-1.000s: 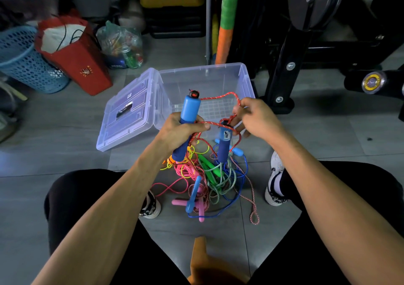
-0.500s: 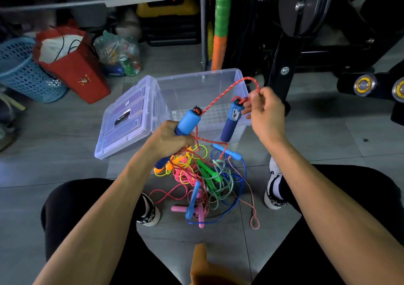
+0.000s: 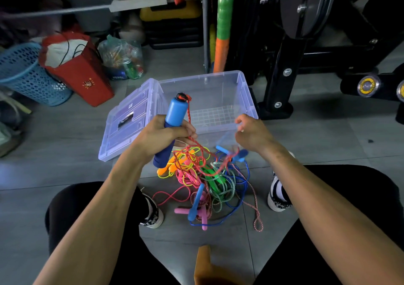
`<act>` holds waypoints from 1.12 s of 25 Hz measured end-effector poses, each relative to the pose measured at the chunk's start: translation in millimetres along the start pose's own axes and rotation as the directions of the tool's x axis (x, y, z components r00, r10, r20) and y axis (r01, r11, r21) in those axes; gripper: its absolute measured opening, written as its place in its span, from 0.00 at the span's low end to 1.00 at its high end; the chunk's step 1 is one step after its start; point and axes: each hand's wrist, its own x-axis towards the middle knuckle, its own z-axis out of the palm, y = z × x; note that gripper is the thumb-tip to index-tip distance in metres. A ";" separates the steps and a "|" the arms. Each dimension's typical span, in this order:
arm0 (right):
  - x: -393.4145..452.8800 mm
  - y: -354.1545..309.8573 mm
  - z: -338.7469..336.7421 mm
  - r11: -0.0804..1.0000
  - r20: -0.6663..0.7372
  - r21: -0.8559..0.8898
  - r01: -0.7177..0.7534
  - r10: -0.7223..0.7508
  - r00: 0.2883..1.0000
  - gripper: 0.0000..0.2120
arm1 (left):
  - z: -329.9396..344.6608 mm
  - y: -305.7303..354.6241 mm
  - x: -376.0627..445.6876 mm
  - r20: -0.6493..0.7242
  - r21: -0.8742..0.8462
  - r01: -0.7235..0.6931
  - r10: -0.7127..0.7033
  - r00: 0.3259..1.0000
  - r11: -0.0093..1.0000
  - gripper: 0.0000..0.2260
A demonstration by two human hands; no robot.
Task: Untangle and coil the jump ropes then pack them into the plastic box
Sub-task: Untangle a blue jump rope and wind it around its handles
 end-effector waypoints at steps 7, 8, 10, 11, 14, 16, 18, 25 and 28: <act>-16.1 -43.2 19.5 0.857 0.296 0.439 0.270 -0.422 0.857 0.11 | 1.0 7.4 -6.3 -0.040 -0.287 -0.058 0.049 0.998 0.956 0.07; -16.3 -42.8 23.8 0.860 0.344 0.435 0.268 -0.433 0.833 0.08 | -0.9 8.7 -6.2 -0.066 -0.364 -0.068 0.047 0.997 0.929 0.07; -17.0 -39.3 27.0 0.866 0.397 0.419 0.272 -0.444 0.803 0.03 | -5.2 10.7 -5.9 -0.114 -0.476 -0.083 0.031 0.993 0.875 0.07; -16.8 -38.8 26.2 0.862 0.378 0.424 0.279 -0.447 0.811 0.05 | -6.5 11.2 -6.0 -0.137 -0.505 -0.087 0.020 0.990 0.859 0.07; -16.2 -41.9 12.1 0.831 0.190 0.508 0.228 -0.366 0.911 0.08 | -9.7 6.1 0.5 -0.240 -0.484 -0.087 -0.036 0.970 0.871 0.09; -18.1 -47.3 -5.1 0.815 0.053 0.520 0.256 -0.330 0.943 0.08 | -11.1 -0.8 5.4 -0.314 -0.294 -0.047 -0.050 0.948 0.955 0.09; -22.2 -49.4 -19.0 0.822 -0.011 0.479 0.309 -0.346 0.938 0.06 | -8.8 -12.3 9.6 -0.325 0.134 0.021 0.024 0.945 0.991 0.07; -27.7 -35.6 -38.9 0.925 -0.108 0.123 0.359 -0.347 0.931 0.06 | 0.0 3.9 5.4 -0.270 -0.134 0.015 -0.052 0.962 0.991 0.09; -34.1 -37.0 -29.1 0.933 0.175 0.168 0.317 -0.345 0.922 0.03 | 8.9 14.3 -2.2 -0.065 -0.221 -0.034 0.020 0.998 0.975 0.04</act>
